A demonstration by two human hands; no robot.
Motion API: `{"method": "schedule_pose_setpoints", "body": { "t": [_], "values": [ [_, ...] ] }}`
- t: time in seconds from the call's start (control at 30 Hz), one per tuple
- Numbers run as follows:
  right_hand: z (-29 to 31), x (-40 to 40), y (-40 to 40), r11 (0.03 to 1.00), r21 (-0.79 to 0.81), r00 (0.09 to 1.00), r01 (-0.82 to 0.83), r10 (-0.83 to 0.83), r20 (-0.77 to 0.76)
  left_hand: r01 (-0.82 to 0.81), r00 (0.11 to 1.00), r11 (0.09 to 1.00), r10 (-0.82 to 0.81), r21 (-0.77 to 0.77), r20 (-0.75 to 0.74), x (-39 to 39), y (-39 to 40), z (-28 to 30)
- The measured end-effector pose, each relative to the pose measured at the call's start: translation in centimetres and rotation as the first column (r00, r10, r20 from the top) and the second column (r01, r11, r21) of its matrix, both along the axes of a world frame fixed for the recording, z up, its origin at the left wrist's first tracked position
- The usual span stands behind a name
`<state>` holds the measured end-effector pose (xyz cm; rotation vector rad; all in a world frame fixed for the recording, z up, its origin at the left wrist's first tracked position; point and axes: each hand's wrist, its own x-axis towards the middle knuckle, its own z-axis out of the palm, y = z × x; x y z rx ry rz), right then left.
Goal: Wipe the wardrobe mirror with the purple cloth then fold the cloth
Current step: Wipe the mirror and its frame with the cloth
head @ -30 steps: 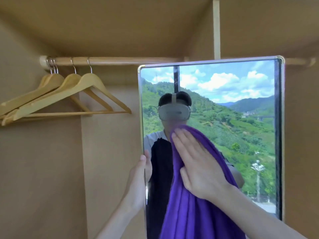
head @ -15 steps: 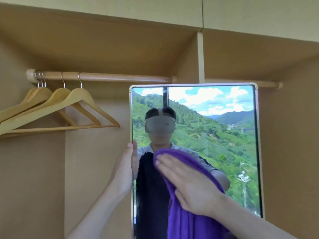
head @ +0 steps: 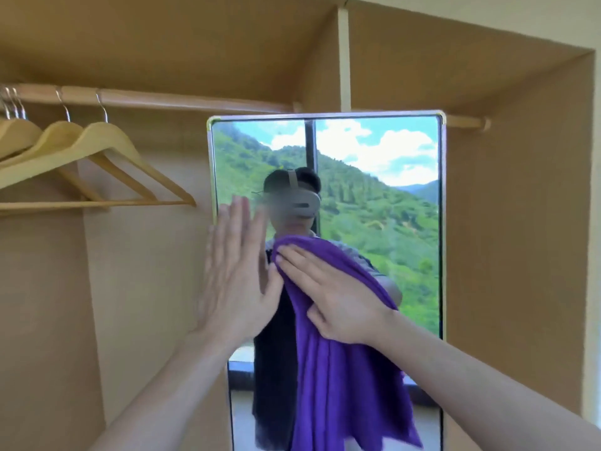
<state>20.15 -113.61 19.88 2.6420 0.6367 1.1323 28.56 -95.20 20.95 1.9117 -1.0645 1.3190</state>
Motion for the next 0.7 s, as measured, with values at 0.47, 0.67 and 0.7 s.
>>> {"method": "schedule_pose_setpoints", "body": {
  "t": [0.47,0.67,0.7],
  "values": [
    [-1.3,-3.4,-4.8,0.914,0.352,0.934,0.202,-0.287,0.21,-0.274,0.961,0.923,0.273,0.272,0.042,-2.0,-4.2,-0.7],
    [-1.0,-5.0,-7.5,0.954,0.224,0.964,0.198,-0.232,0.133,-0.34,0.939,0.899,0.337,0.276,0.06,-1.7,-4.6,-0.8],
    [0.3,-5.1,-7.8,0.924,0.33,0.947,0.193,-0.263,0.183,-0.349,0.936,0.896,0.345,0.275,0.063,-1.8,-4.7,-0.8]
  ]
}}
